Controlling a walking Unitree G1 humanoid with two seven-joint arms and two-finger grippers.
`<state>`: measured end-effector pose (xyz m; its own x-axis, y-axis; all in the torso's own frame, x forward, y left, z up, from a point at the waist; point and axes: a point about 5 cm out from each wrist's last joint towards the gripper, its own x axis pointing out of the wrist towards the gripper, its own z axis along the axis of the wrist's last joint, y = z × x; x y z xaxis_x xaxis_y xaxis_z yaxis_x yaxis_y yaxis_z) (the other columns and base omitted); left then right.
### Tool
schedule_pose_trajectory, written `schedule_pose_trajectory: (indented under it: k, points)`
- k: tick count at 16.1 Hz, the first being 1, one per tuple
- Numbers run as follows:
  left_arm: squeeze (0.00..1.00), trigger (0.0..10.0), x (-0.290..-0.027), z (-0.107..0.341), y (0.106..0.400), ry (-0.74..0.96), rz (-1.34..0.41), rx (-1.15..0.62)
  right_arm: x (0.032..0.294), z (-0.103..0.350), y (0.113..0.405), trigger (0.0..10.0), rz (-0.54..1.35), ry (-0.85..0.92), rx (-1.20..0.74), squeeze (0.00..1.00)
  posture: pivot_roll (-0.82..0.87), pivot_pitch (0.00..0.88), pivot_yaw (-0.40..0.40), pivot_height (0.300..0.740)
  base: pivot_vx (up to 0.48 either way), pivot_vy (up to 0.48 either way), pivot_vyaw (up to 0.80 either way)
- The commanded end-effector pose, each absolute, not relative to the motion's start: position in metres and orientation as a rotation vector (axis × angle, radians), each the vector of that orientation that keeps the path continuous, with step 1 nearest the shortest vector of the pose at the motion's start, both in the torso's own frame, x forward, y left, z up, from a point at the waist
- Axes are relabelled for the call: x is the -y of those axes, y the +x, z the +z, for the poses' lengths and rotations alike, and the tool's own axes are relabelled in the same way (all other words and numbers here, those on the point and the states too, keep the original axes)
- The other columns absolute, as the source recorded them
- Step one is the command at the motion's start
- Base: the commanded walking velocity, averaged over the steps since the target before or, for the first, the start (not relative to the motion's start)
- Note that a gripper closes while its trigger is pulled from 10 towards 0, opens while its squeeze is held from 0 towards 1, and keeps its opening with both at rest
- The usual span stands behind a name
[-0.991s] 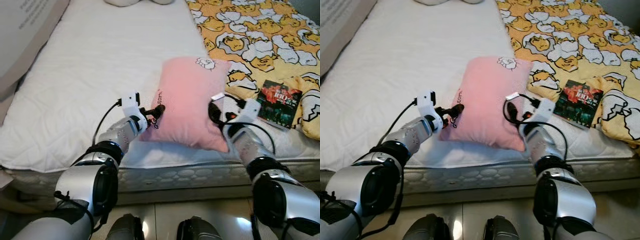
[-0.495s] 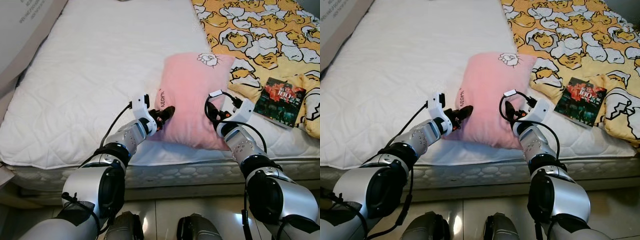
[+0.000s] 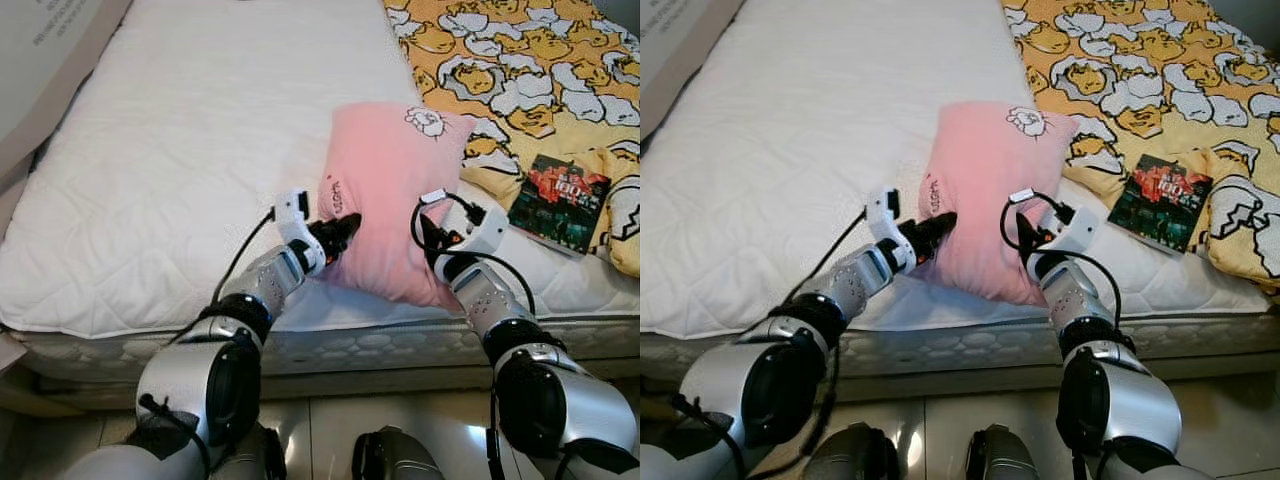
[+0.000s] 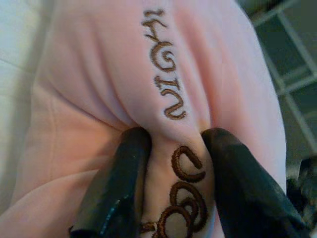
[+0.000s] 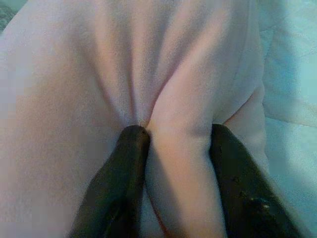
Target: Clean up the room
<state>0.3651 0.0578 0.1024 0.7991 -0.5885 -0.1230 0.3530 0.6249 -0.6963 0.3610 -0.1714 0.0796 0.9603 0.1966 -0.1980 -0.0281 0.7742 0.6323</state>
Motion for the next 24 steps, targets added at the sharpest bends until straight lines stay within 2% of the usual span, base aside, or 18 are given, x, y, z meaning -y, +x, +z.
schedule_pose_trajectory:
  k: [1,4,12,17,20,24]
  points:
    - [0.00,0.0,-0.049,0.101,0.361,-0.753,-0.593,-0.360,0.162,0.070,0.355,0.0,0.172,0.663,-0.305,0.00,-0.05,0.145,-0.045,0.697,0.000,0.000,0.00]
    - [0.00,0.0,-0.050,0.098,0.359,-0.755,-0.600,-0.339,0.163,0.069,0.353,0.0,0.181,0.613,-0.290,0.00,-0.05,0.139,-0.045,0.697,0.000,0.000,0.00]
    - [0.00,0.0,-0.043,0.100,0.355,-0.730,-0.698,-0.311,0.157,0.068,0.352,0.0,0.205,0.620,-0.293,0.00,-0.04,0.104,-0.047,0.697,0.000,0.000,0.00]
    - [0.00,0.0,-0.063,0.090,0.353,-0.739,-0.652,-0.323,0.162,0.065,0.349,0.0,0.178,0.637,-0.282,0.00,-0.03,0.072,-0.046,0.697,0.000,0.000,0.00]
    - [0.00,0.0,-0.063,0.089,0.352,-0.753,-0.648,-0.324,0.161,0.060,0.346,0.0,0.159,0.673,-0.290,0.00,-0.03,0.059,-0.043,0.697,0.000,0.000,0.00]
    - [0.00,0.0,-0.069,0.110,0.363,-0.697,-0.654,-0.247,0.159,0.085,0.359,0.0,0.200,0.586,-0.195,0.00,-0.03,0.037,-0.032,0.697,0.000,0.000,0.00]
